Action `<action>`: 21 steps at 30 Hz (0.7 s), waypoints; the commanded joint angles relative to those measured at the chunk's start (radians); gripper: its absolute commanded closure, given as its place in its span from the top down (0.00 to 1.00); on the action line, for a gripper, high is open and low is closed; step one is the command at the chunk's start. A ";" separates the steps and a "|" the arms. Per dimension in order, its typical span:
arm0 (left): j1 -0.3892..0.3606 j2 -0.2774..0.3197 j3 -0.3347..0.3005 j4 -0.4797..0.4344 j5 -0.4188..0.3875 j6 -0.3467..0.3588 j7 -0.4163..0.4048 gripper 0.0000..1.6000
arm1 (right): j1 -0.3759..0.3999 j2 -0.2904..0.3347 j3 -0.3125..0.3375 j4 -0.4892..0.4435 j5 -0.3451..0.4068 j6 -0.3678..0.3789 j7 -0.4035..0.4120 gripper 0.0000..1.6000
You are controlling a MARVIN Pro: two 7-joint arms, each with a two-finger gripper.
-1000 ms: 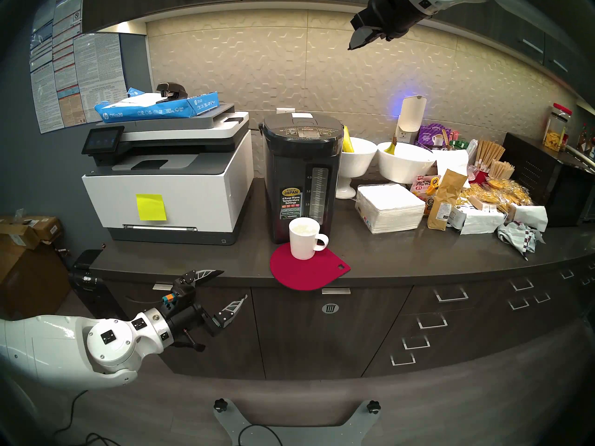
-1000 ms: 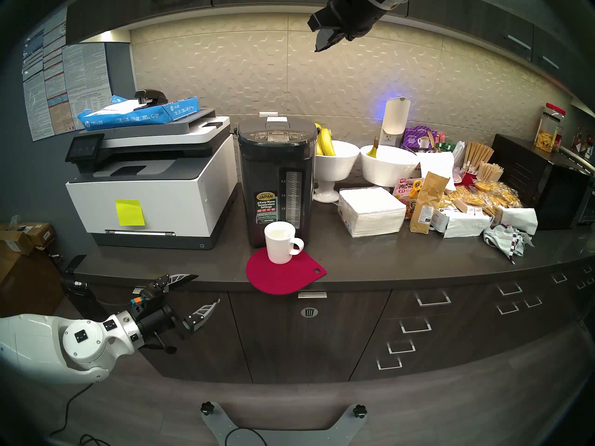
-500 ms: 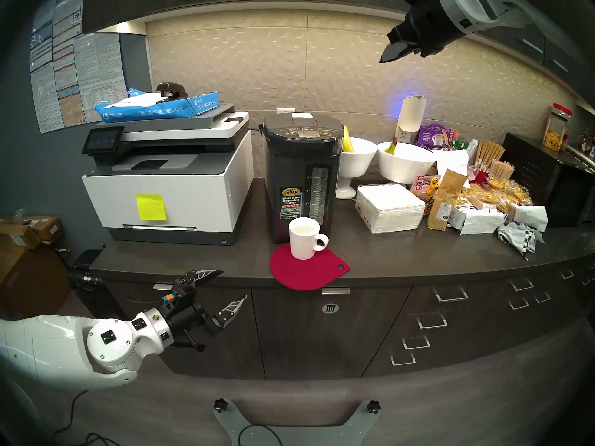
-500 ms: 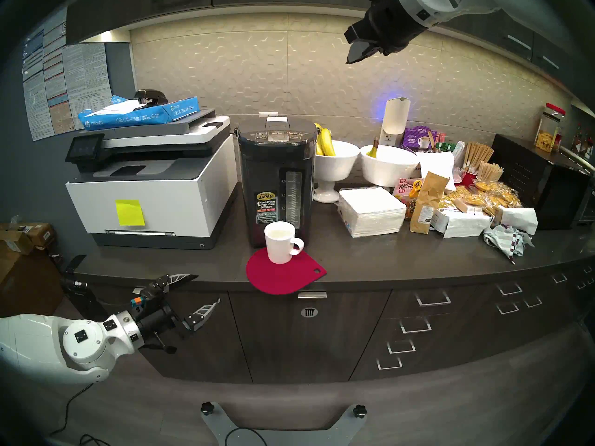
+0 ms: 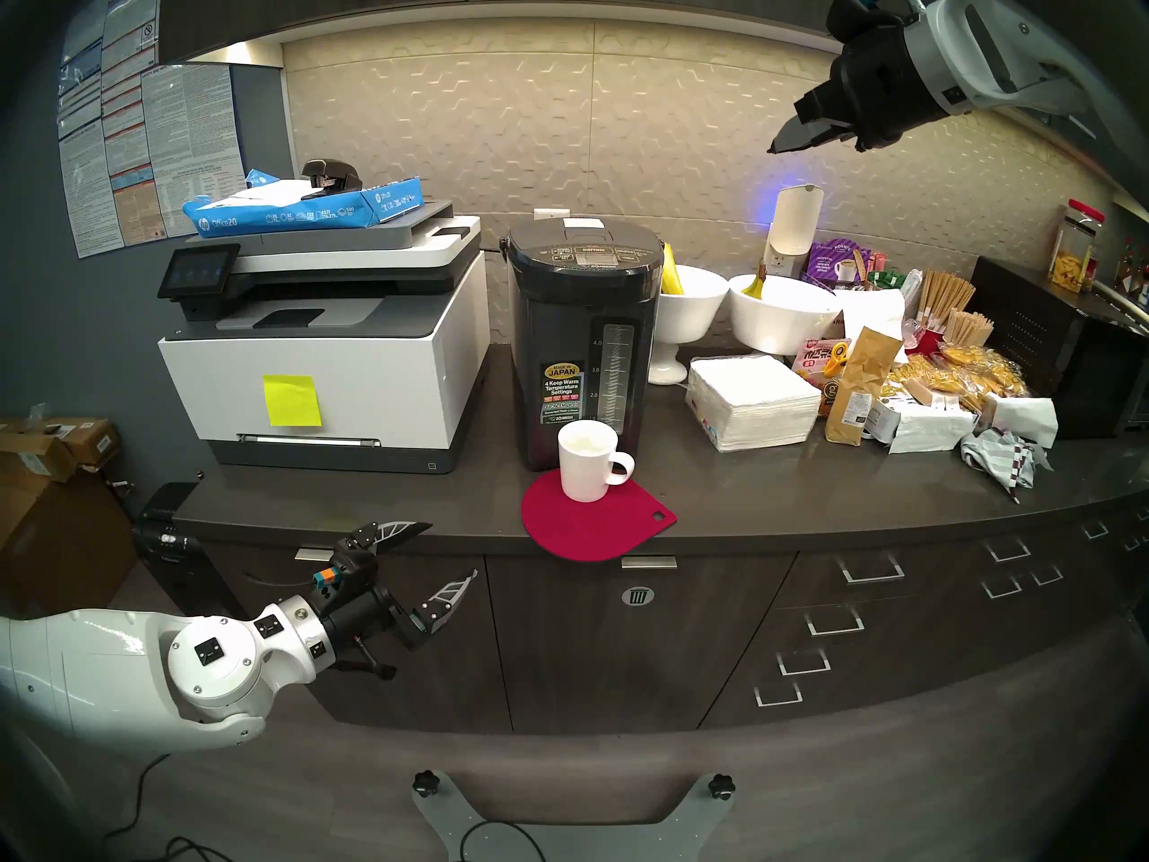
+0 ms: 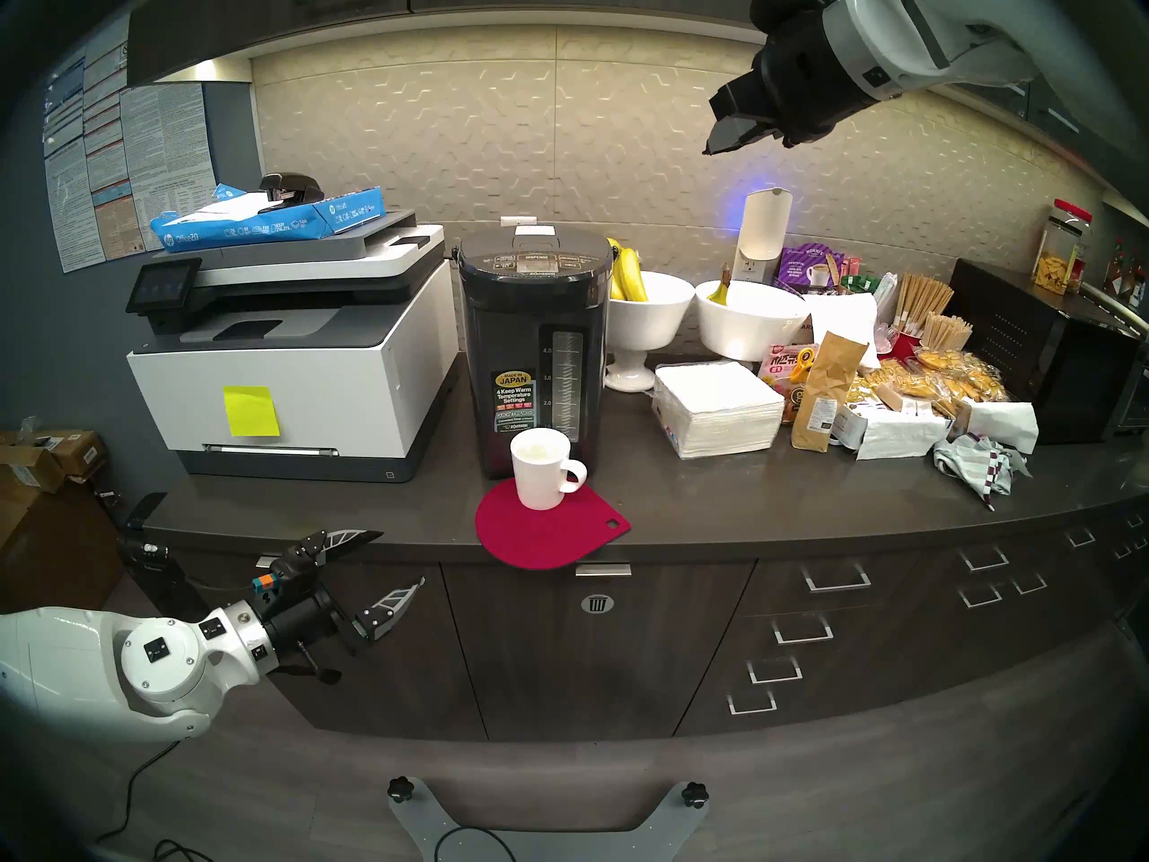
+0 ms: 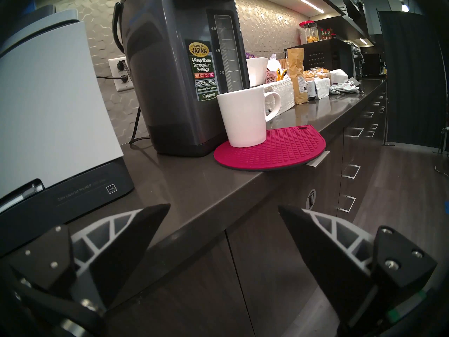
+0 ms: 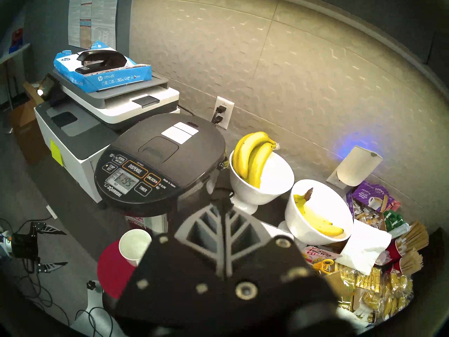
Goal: Press the water dispenser button and fill the cup
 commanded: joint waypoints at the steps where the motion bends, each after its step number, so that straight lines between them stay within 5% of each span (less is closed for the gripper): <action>1: -0.008 -0.002 -0.007 -0.004 0.001 -0.004 -0.001 1.00 | 0.111 0.113 -0.042 -0.081 0.017 -0.022 -0.040 0.00; 21: -0.011 -0.002 -0.003 -0.004 0.001 -0.003 0.002 1.00 | 0.219 0.358 -0.199 -0.425 0.021 -0.069 -0.176 0.00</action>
